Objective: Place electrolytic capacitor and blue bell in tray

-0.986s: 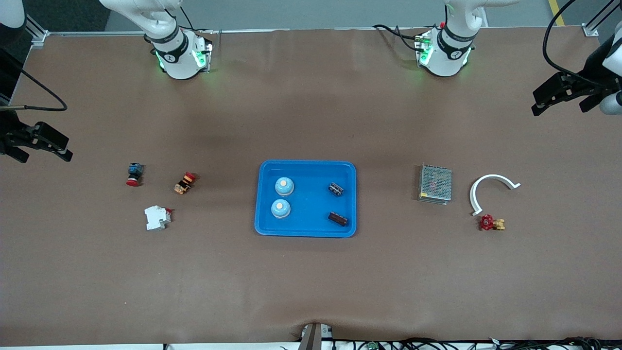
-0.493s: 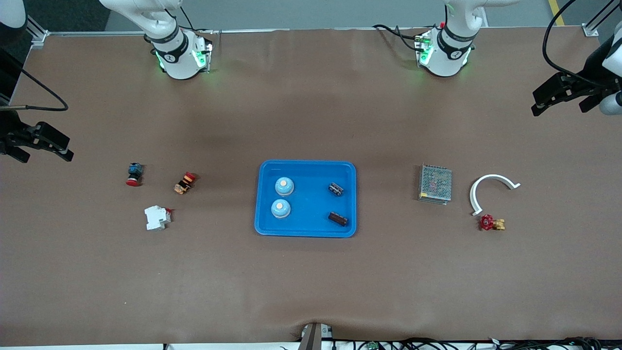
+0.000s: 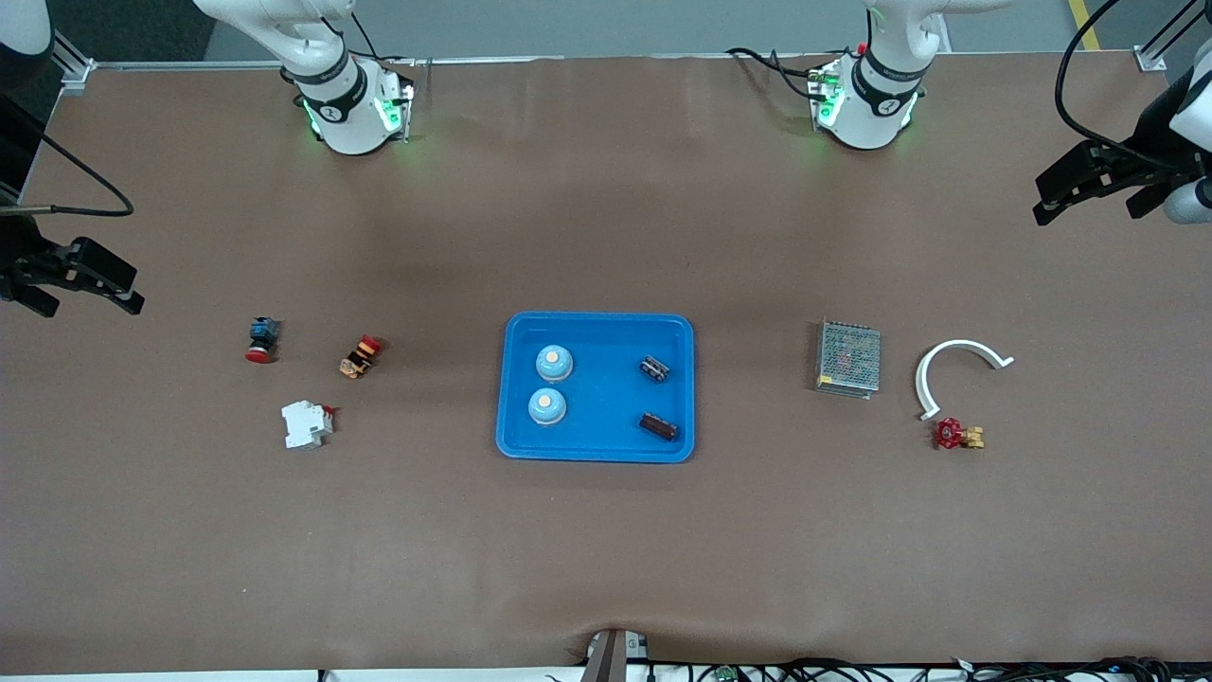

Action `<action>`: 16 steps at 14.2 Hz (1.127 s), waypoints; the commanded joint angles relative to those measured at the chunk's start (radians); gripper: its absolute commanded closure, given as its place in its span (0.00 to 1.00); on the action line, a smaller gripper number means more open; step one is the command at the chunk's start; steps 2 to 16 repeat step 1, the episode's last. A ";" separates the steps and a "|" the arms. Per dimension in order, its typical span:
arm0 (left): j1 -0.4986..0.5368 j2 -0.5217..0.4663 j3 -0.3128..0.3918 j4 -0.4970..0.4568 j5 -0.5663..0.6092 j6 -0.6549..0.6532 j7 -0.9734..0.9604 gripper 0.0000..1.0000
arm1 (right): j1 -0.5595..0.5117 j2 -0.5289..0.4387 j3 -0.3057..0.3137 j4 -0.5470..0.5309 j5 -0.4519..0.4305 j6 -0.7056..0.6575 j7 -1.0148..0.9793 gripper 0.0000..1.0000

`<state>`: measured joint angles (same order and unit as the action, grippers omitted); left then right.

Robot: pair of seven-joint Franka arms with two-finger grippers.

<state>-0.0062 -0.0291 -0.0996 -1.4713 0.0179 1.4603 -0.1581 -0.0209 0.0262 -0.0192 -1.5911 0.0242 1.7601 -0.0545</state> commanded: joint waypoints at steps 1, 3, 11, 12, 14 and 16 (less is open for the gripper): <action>0.003 0.000 -0.005 0.009 -0.012 -0.018 -0.001 0.00 | 0.004 -0.014 0.002 -0.010 -0.007 -0.004 0.011 0.00; 0.003 0.000 -0.005 0.009 -0.012 -0.018 -0.001 0.00 | 0.004 -0.014 0.002 -0.010 -0.007 -0.004 0.011 0.00; 0.003 0.000 -0.005 0.009 -0.012 -0.018 -0.001 0.00 | 0.004 -0.014 0.002 -0.010 -0.007 -0.004 0.011 0.00; 0.003 0.000 -0.005 0.009 -0.012 -0.018 -0.001 0.00 | 0.004 -0.014 0.002 -0.010 -0.007 -0.004 0.011 0.00; 0.003 0.000 -0.005 0.009 -0.012 -0.018 -0.001 0.00 | 0.004 -0.014 0.002 -0.010 -0.007 -0.004 0.011 0.00; 0.003 0.000 -0.005 0.009 -0.012 -0.018 -0.001 0.00 | 0.004 -0.014 0.002 -0.010 -0.007 -0.004 0.011 0.00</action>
